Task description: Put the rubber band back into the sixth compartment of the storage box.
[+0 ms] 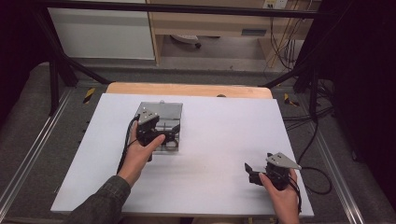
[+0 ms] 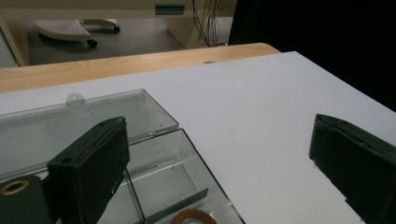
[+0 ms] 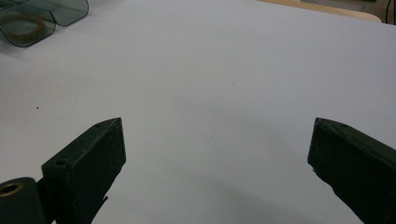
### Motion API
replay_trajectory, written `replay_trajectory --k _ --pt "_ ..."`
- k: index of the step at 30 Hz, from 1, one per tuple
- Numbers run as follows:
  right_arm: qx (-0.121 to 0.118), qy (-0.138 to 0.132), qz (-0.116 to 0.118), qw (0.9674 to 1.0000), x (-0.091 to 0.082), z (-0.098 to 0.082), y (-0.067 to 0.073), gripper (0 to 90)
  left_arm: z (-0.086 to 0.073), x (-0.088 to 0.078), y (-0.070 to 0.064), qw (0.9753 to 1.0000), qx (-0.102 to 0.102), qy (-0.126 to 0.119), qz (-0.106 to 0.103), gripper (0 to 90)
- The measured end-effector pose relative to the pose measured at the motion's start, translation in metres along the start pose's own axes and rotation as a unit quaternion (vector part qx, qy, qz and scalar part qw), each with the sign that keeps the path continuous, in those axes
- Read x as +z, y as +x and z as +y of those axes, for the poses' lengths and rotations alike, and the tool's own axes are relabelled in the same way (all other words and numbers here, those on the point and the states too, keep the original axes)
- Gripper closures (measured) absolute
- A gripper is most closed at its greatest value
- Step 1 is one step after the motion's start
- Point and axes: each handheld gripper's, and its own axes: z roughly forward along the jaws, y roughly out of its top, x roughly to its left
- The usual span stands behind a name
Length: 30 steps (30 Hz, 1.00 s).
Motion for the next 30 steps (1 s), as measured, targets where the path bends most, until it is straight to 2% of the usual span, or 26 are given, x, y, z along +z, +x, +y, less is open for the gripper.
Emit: replay_trajectory --k 8,15,23,30 --pt "-0.002 -0.001 0.000 1.0000 0.000 0.000 0.000 4.6 0.007 -0.011 0.008 1.0000 0.002 -0.010 -0.001 5.1" --pt "-0.002 -0.003 0.003 1.0000 0.000 0.001 0.002 3.7 0.009 -0.024 0.015 0.9999 -0.011 -0.002 0.008 5.2" --pt "-0.005 -0.006 0.011 0.9999 -0.001 0.001 0.001 2.4 0.013 -0.043 0.024 0.9998 -0.007 -0.011 0.012 5.3" --pt "-0.007 -0.004 0.013 0.9999 -0.001 0.001 0.002 2.4 0.010 -0.057 0.028 0.9999 0.005 -0.006 0.014 5.3"
